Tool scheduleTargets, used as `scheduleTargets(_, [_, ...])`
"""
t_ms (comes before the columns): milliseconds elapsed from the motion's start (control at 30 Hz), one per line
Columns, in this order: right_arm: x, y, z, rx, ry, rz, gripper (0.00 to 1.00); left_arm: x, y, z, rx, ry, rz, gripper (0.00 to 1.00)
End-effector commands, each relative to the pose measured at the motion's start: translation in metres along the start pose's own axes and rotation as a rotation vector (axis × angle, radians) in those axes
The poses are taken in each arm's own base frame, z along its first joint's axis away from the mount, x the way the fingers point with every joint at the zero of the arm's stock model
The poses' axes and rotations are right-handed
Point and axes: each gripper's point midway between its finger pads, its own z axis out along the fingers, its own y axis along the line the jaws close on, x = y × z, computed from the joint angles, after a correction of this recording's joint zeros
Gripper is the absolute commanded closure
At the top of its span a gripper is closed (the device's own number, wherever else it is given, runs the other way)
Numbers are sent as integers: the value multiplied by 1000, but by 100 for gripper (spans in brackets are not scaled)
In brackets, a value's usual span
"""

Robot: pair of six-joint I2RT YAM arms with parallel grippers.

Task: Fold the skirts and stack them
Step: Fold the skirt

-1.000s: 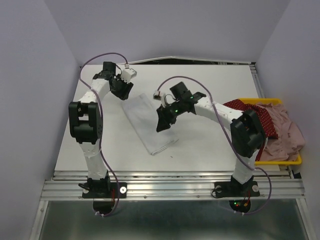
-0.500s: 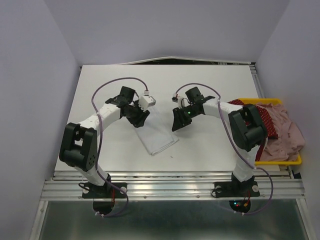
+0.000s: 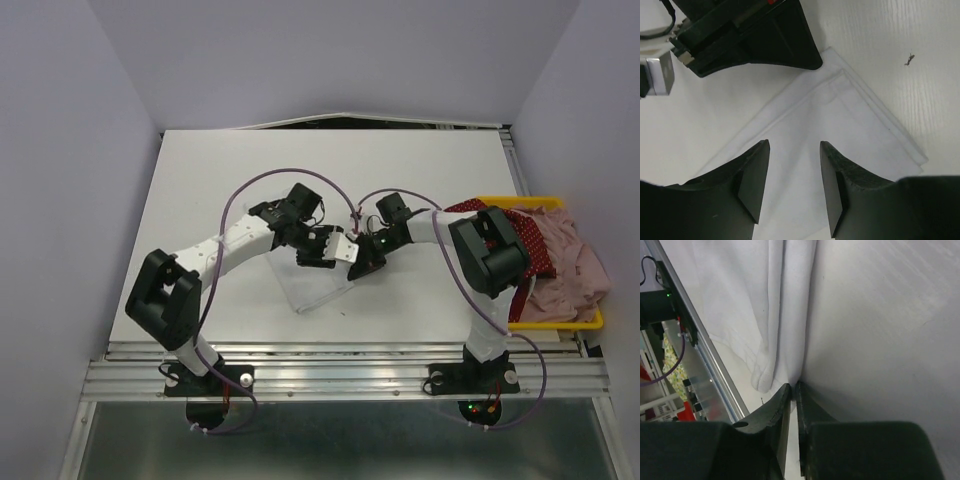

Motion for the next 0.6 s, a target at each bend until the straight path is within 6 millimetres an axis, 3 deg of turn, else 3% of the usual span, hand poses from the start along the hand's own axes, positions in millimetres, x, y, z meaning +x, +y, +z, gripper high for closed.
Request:
scheduleTargets(0, [15, -10, 9, 5, 22, 38, 85, -20, 8, 6, 95, -12, 287, 44])
scheduleTargets(200, [24, -15, 15, -6, 47, 69, 92, -17, -13, 34, 230, 14, 406, 45])
scheduleTargets(300, [26, -17, 16, -5, 51, 84, 99, -17, -27, 45, 269, 27, 467, 51])
scheduleTargets(567, [28, -19, 18, -10, 60, 100, 99, -6, -48, 60, 348, 73, 520, 55])
